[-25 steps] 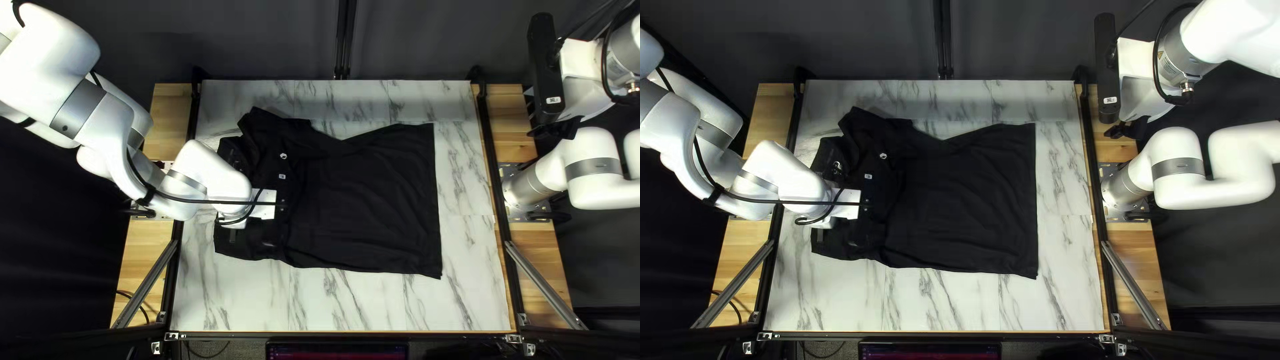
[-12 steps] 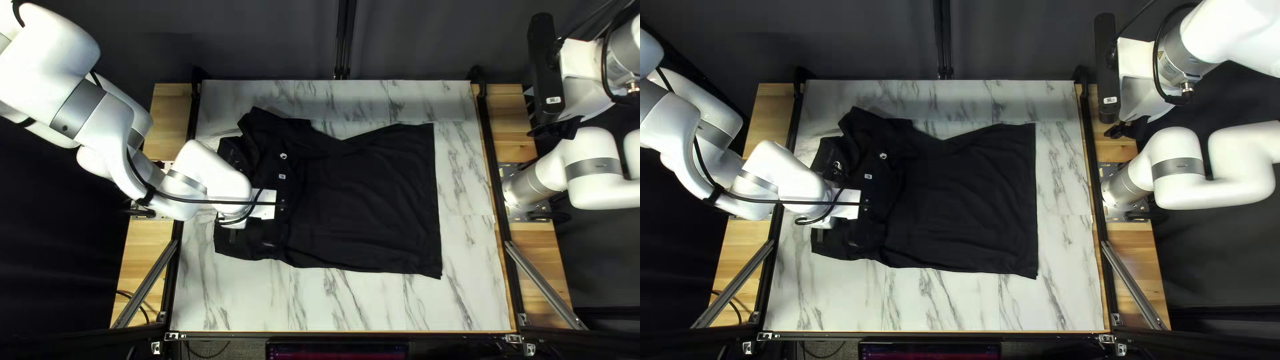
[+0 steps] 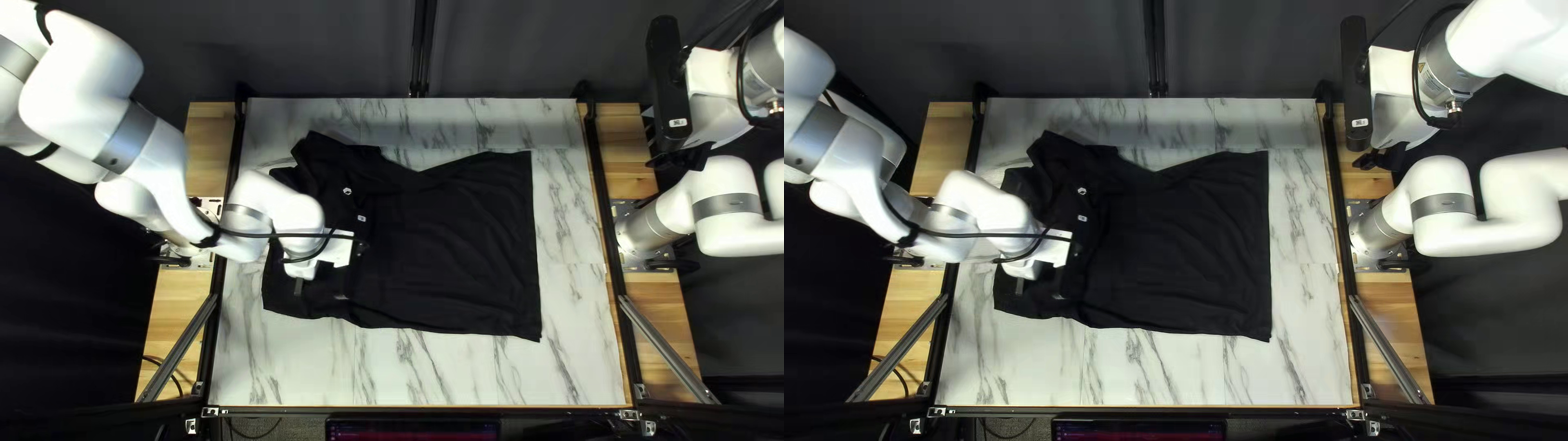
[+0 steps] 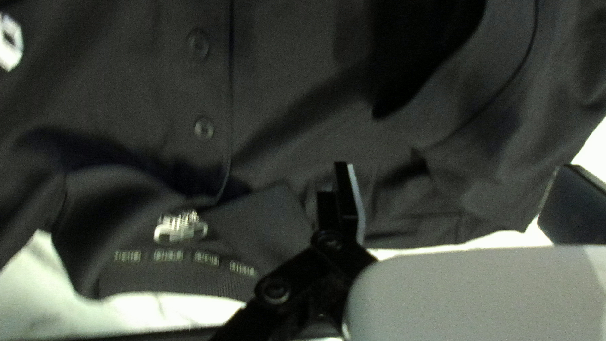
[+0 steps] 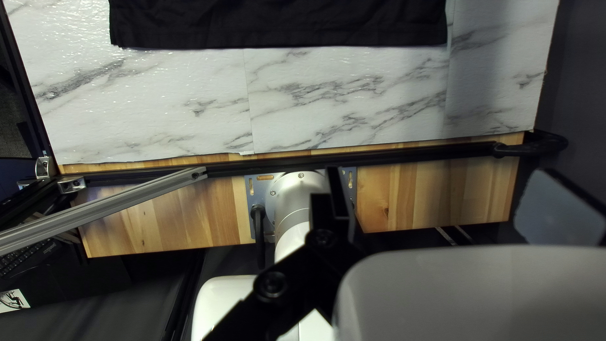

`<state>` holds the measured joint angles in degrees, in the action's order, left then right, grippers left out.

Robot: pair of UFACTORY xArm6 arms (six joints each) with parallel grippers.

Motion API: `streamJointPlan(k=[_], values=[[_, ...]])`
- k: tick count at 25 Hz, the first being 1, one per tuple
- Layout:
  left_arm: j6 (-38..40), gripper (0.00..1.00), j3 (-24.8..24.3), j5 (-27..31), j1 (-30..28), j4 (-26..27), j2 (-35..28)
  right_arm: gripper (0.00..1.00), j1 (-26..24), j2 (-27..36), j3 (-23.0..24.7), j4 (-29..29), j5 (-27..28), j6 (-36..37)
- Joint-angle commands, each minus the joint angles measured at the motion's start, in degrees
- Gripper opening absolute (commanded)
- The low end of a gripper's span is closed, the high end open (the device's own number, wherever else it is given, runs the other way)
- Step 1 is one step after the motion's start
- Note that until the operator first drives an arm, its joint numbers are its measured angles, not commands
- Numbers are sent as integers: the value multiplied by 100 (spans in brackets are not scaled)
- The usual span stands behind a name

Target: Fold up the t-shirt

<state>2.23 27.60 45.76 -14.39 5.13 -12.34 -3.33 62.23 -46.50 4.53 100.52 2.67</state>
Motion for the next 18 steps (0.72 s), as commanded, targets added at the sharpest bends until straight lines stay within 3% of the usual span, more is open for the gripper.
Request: streamJointPlan(k=[1,7,10,18], values=[[-1156,100,-118,-434,368,494,88,100,0,0,0,0,0,0],[-2893,100,-158,-646,770,1436,112,100,0,0,0,0,0,0],[-3613,100,174,-431,917,1876,399,100,0,0,0,0,0,0],[-4479,100,1102,338,999,2408,1351,100,0,0,0,0,0,0]])
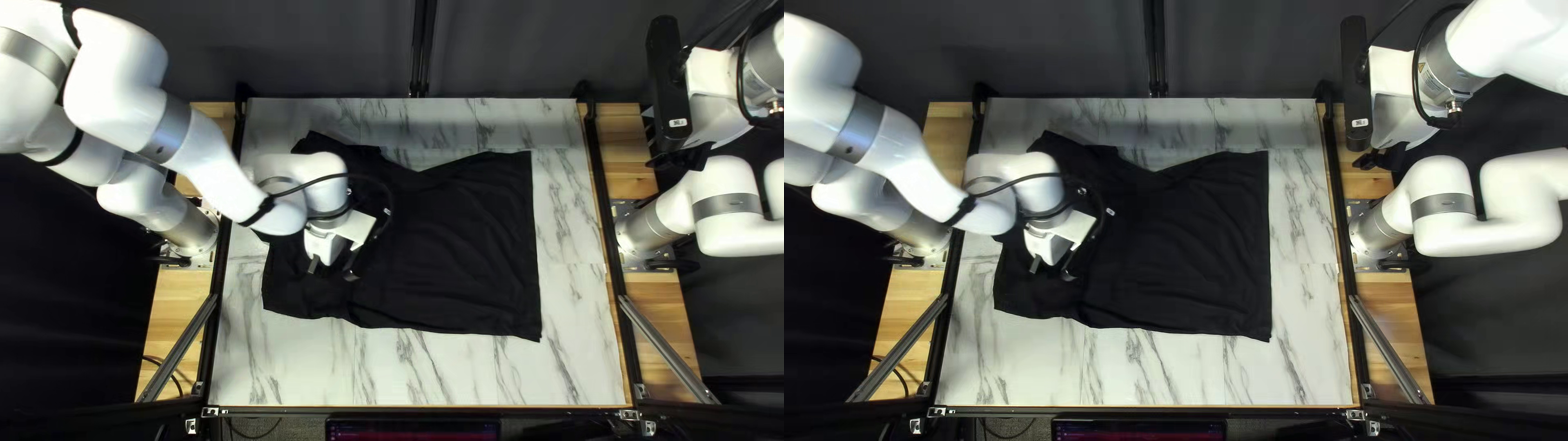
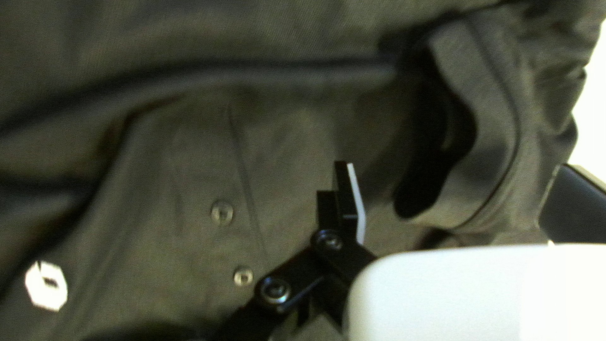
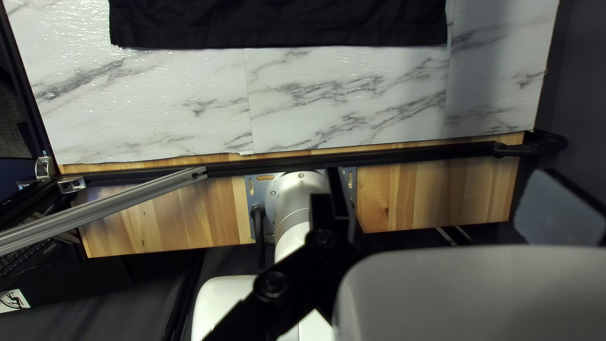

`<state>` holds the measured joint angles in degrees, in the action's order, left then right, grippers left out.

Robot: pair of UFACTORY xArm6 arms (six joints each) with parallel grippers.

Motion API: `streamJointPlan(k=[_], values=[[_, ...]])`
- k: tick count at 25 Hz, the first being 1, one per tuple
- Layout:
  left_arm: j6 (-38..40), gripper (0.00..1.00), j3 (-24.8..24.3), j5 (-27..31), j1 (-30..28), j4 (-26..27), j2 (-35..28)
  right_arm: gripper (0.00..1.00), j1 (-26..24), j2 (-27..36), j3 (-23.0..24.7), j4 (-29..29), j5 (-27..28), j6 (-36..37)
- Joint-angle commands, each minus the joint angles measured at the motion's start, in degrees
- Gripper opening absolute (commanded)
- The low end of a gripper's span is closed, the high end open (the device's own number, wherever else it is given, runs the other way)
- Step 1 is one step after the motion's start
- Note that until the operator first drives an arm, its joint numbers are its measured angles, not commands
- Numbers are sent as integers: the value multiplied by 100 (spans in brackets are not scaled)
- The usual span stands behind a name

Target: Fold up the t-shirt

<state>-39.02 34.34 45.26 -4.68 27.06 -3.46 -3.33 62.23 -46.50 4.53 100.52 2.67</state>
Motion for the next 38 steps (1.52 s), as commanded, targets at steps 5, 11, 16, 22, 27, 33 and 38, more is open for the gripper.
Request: streamJointPlan(k=[5,11,16,22,27,33,38], values=[[-563,100,503,745,20,246,600,100,0,0,0,0,0,0],[-772,100,515,961,83,239,693,100,0,0,0,0,0,0],[-680,100,546,1119,-187,364,590,100,0,0,0,0,0,0],[-237,100,880,1433,-879,487,538,100,0,0,0,0,0,0],[225,100,1093,1649,-1348,335,406,100,0,0,0,0,0,0],[519,100,877,1638,-1394,-17,103,100,0,0,0,0,0,0],[618,100,448,1596,-996,-416,-477,100,0,0,0,0,0,0]])
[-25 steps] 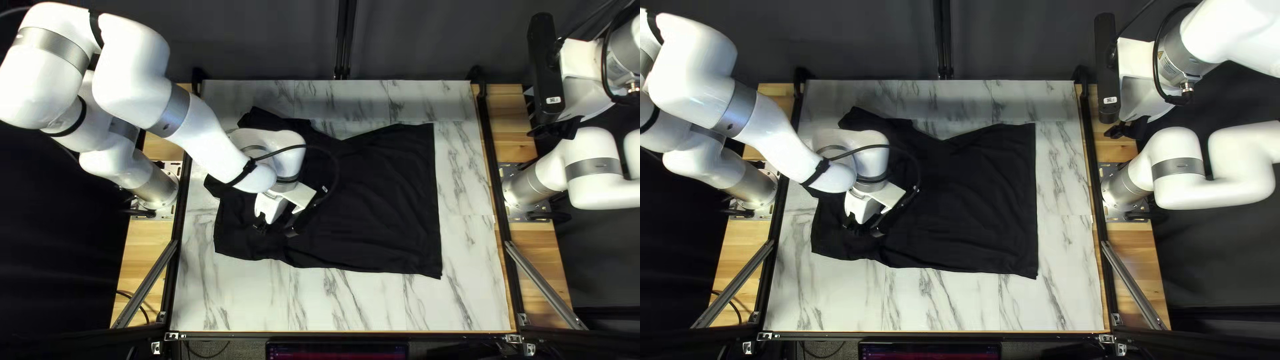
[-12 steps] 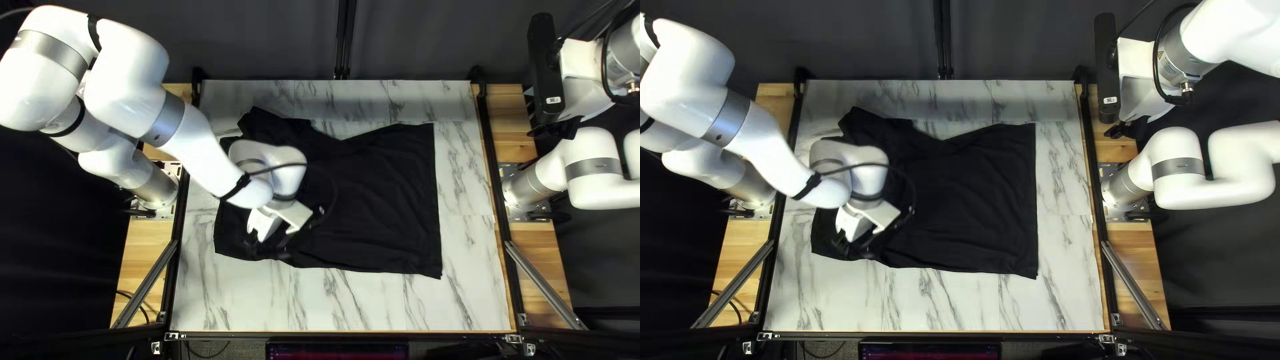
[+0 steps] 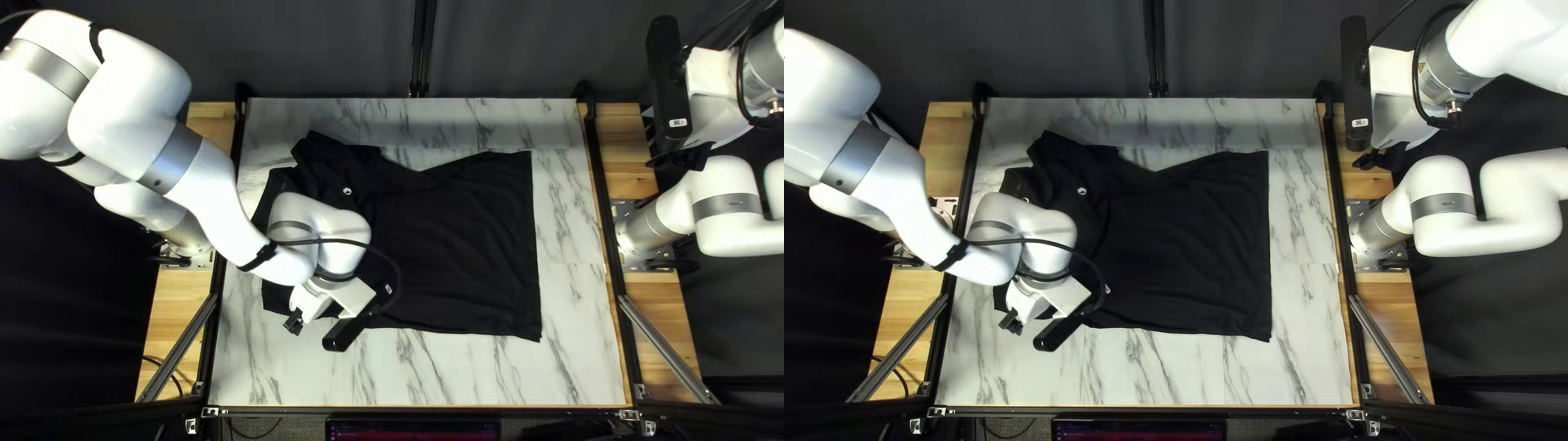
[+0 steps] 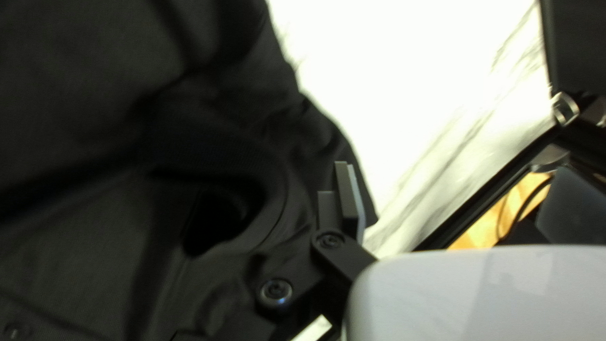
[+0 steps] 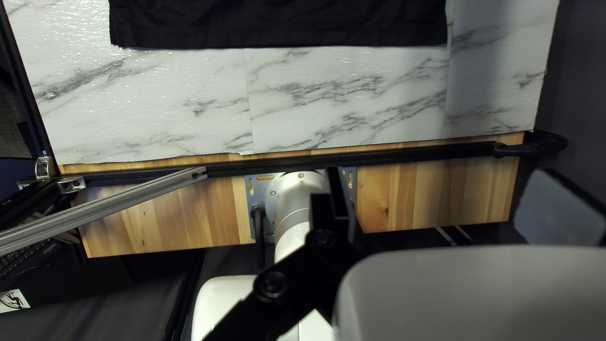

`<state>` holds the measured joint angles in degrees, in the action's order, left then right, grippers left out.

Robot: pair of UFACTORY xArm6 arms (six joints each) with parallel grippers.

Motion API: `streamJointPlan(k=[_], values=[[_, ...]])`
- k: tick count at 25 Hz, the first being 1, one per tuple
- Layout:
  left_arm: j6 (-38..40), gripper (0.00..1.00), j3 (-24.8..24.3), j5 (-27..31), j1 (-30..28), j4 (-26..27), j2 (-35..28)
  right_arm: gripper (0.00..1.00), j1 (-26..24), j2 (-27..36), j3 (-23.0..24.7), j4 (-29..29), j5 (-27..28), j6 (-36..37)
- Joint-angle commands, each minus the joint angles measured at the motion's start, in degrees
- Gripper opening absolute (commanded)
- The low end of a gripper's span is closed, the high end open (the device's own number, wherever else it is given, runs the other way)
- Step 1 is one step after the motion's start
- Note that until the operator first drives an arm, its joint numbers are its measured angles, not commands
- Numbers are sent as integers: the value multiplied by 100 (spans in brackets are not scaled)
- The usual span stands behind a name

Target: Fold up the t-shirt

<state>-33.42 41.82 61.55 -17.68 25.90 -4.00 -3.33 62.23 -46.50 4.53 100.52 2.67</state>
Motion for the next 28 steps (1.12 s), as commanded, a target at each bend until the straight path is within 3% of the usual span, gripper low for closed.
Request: streamJointPlan(k=[1,5,11,21,28], values=[[-48,100,-332,-8,457,-359,-479,100,0,0,0,0,0,0],[-575,100,-260,22,924,-366,-306,100,0,0,0,0,0,0],[-1574,100,31,-161,1328,27,563,100,0,0,0,0,0,0],[-2074,100,-109,-181,1271,408,959,100,0,0,0,0,0,0],[-2116,100,-258,-95,1067,581,875,100,0,0,0,0,0,0]])
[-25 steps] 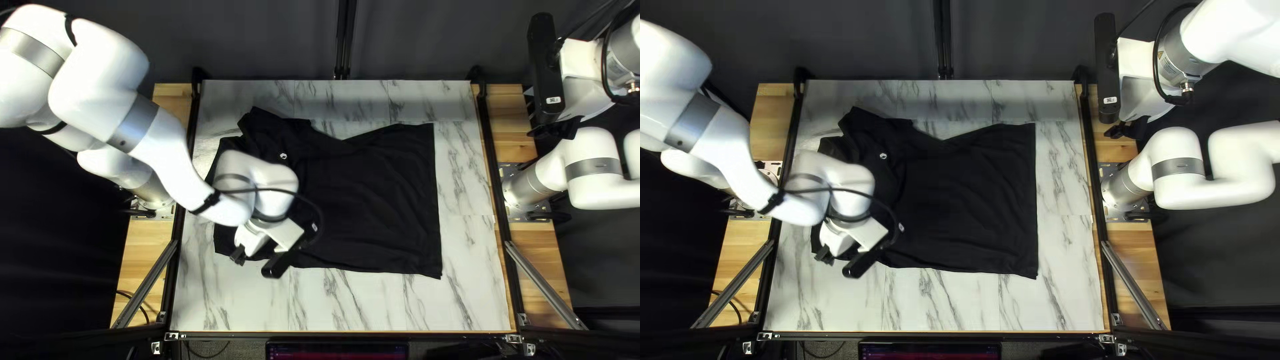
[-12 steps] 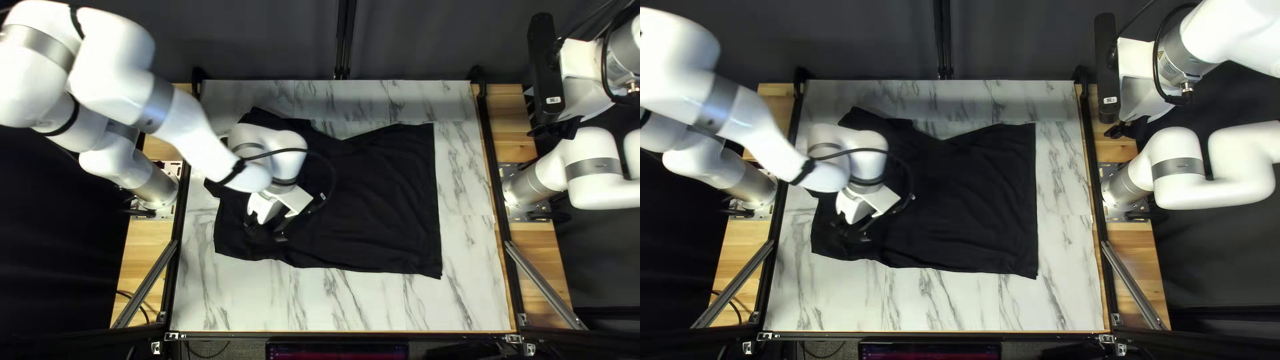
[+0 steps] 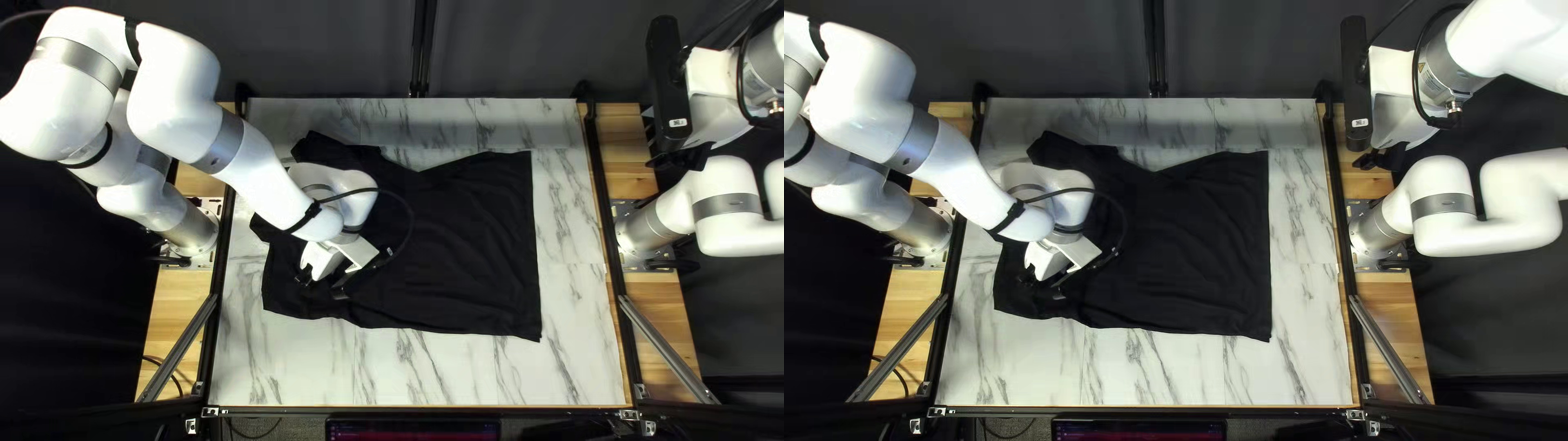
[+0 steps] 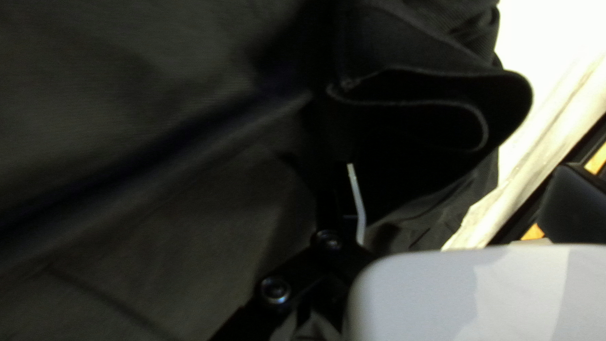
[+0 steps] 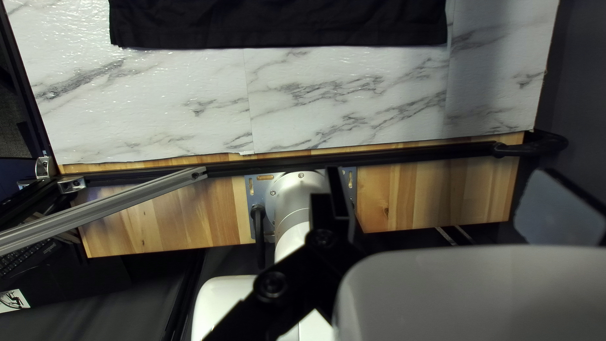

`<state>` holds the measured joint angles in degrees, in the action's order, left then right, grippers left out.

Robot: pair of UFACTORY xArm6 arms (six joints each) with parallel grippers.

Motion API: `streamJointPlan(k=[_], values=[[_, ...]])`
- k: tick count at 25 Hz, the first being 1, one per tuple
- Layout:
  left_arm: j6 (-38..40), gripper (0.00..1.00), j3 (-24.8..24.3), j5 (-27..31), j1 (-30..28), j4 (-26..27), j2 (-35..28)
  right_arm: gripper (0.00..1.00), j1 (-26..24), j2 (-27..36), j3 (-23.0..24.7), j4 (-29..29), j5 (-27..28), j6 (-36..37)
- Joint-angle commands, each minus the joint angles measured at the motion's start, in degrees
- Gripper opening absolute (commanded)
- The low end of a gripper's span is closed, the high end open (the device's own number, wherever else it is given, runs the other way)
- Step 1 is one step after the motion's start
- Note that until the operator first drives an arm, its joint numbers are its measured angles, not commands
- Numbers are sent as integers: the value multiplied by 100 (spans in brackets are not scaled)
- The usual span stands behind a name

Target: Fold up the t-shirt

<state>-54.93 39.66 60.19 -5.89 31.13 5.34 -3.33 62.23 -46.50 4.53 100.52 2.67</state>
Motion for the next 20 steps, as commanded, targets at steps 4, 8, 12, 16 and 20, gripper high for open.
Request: streamJointPlan(k=[4,8,12,16,20], values=[[266,100,-113,101,-368,80,-290,100,0,0,0,0,0,0],[502,100,-183,145,-580,46,-547,100,0,0,0,0,0,0],[533,100,-198,134,-611,9,-584,100,0,0,0,0,0,0],[399,100,-182,92,-489,-2,-459,100,0,0,0,0,0,0],[403,100,-159,142,-439,-58,-469,100,0,0,0,0,0,0]])
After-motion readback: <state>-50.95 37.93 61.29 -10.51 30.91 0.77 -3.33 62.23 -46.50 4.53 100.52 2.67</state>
